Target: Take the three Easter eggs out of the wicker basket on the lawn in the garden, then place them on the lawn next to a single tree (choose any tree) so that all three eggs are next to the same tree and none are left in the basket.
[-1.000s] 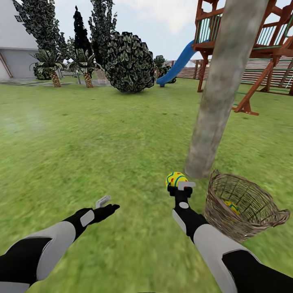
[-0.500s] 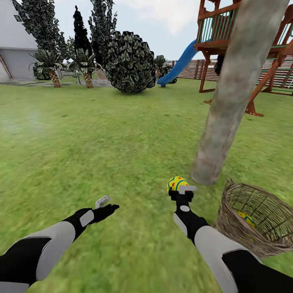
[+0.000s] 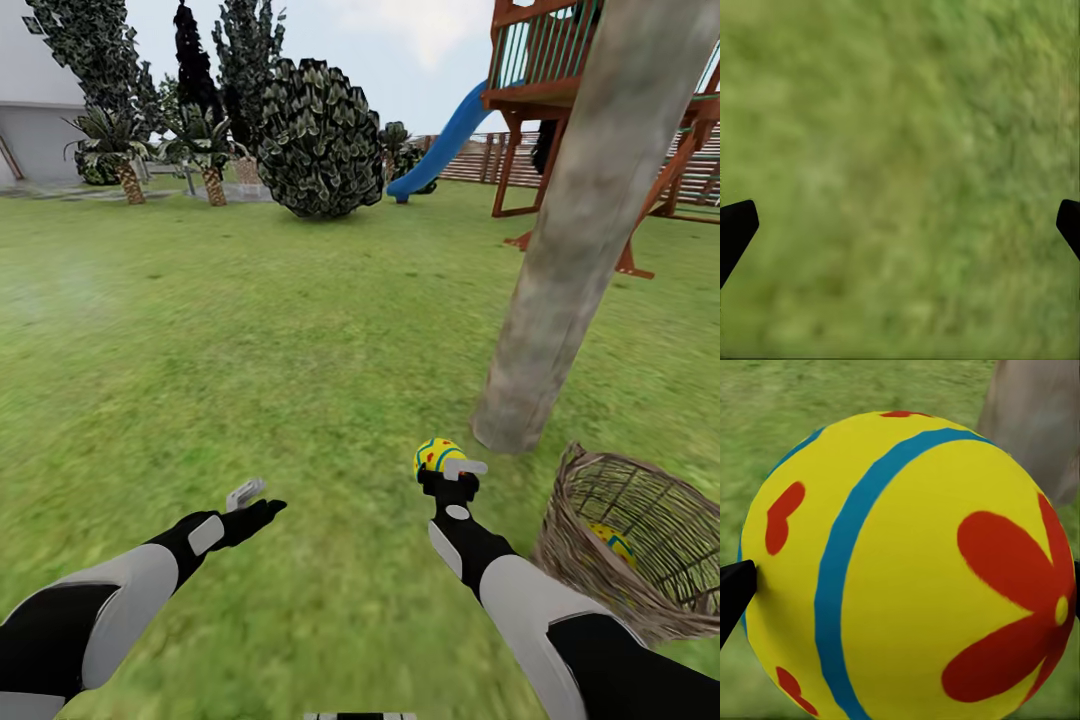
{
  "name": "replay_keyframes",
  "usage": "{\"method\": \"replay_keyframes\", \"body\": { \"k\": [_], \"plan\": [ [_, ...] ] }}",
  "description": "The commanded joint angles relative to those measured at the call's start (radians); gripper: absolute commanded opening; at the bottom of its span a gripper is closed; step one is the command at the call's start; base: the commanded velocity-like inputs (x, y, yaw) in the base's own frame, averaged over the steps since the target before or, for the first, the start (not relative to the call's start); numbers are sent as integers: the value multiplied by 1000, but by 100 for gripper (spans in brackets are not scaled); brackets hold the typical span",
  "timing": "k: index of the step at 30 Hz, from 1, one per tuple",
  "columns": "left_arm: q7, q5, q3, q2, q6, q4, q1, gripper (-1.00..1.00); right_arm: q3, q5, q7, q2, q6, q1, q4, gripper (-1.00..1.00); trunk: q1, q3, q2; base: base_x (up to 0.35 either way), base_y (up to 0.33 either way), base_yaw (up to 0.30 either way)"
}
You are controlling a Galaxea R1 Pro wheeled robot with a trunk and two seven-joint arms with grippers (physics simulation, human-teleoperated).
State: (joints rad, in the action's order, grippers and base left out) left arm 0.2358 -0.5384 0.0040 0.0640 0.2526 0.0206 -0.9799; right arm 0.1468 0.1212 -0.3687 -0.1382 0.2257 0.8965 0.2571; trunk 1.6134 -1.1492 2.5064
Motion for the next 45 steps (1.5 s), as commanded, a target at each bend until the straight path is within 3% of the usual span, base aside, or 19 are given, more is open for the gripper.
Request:
{"method": "replay_keyframes", "body": {
  "k": [1,19,45],
  "plan": [
    [2,-6,1,0,6,1,0,100,9,11,-5,0,5,1,-1,-100,0,-5,1,0,0,0],
    [2,-6,-1,-1,5,1,0,100,11,9,-6,2,7,1,2,-100,8,-74,5,0,0,0],
    [4,-5,-2,0,3,1,0,100,10,11,-7,9,9,1,2,-100,8,-74,5,56,24,0]
  ]
}}
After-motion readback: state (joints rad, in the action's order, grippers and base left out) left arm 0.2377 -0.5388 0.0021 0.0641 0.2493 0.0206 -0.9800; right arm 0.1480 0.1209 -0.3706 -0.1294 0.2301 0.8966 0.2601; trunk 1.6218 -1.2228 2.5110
